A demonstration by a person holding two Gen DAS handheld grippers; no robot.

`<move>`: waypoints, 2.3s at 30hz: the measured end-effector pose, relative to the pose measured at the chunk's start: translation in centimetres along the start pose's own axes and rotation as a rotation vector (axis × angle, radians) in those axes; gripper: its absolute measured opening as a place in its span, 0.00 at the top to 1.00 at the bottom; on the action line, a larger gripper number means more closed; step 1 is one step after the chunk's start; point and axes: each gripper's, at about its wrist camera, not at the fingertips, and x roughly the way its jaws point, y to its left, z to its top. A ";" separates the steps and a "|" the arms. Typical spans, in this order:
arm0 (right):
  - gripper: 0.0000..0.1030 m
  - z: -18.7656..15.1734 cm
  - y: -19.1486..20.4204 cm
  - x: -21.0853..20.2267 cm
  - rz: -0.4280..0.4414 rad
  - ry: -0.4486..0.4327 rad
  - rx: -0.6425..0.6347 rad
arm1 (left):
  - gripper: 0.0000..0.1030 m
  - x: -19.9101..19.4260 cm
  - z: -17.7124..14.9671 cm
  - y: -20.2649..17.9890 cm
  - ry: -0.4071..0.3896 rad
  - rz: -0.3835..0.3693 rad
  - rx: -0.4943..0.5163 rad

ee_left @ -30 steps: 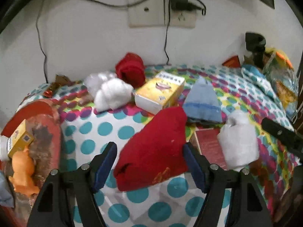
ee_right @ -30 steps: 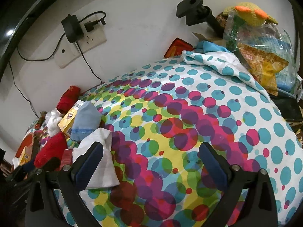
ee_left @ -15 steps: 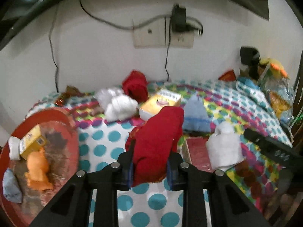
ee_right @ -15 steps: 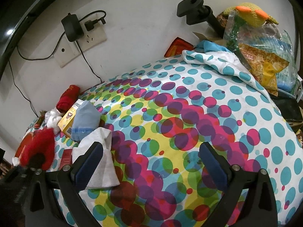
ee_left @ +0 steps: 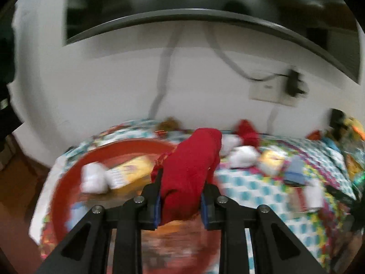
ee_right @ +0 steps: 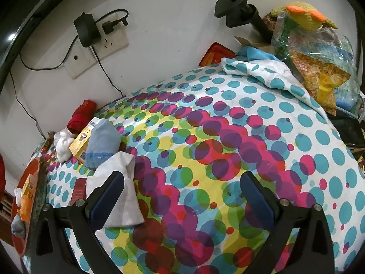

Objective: Organize objects
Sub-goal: 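Carry the red sock with the left gripper over the red tray, then open the left gripper to drop the red sock into the tray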

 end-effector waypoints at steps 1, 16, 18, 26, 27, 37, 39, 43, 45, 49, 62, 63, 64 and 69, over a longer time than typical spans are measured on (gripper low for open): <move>0.01 0.0 0.0 0.0 -0.001 0.001 0.000 | 0.75 0.2 -0.1 1.4 0.005 0.023 -0.011; 0.01 0.0 0.3 0.2 -0.006 0.008 -0.006 | 0.75 3.7 -3.9 14.3 0.143 0.170 -0.141; 0.01 0.0 0.3 0.2 -0.006 0.009 -0.005 | 0.75 4.1 -4.1 13.7 0.151 0.154 -0.128; 0.01 0.0 0.2 0.3 -0.004 0.012 -0.007 | 0.75 5.7 -5.1 10.3 0.172 0.133 -0.024; 0.01 0.0 0.2 0.3 -0.003 0.011 -0.008 | 0.75 5.9 -5.1 10.2 0.175 0.133 -0.027; 0.01 0.0 0.4 0.3 -0.004 0.014 -0.004 | 0.73 8.1 -5.2 8.4 0.232 0.137 0.018; 0.01 0.0 0.4 0.3 -0.005 0.015 -0.006 | 0.70 8.3 -5.1 8.4 0.246 0.137 0.019; 0.01 0.0 0.4 0.3 -0.005 0.014 -0.004 | 0.64 8.4 -5.0 8.9 0.255 0.123 -0.014; 0.01 0.0 0.5 0.4 -0.005 0.016 -0.004 | 0.62 7.9 -4.9 9.1 0.233 0.131 -0.024; 0.01 0.0 0.4 0.3 -0.005 0.013 -0.001 | 0.61 5.6 -4.2 9.7 0.148 0.097 -0.061; 0.01 0.0 0.4 0.2 0.002 0.016 -0.012 | 0.41 -5.7 -2.6 10.6 -0.114 -0.033 -0.170; 0.01 0.0 0.4 0.1 -0.002 0.015 -0.017 | 0.41 -7.0 -3.7 9.9 -0.135 -0.044 -0.142; 0.01 -0.1 0.7 0.1 -0.008 0.016 -0.030 | 0.40 -8.5 -5.1 9.2 -0.155 -0.060 -0.111; 0.01 -1.6 3.8 -1.8 -0.035 -0.027 -0.212 | 0.37 -11.8 -12.1 6.9 -0.167 -0.114 -0.086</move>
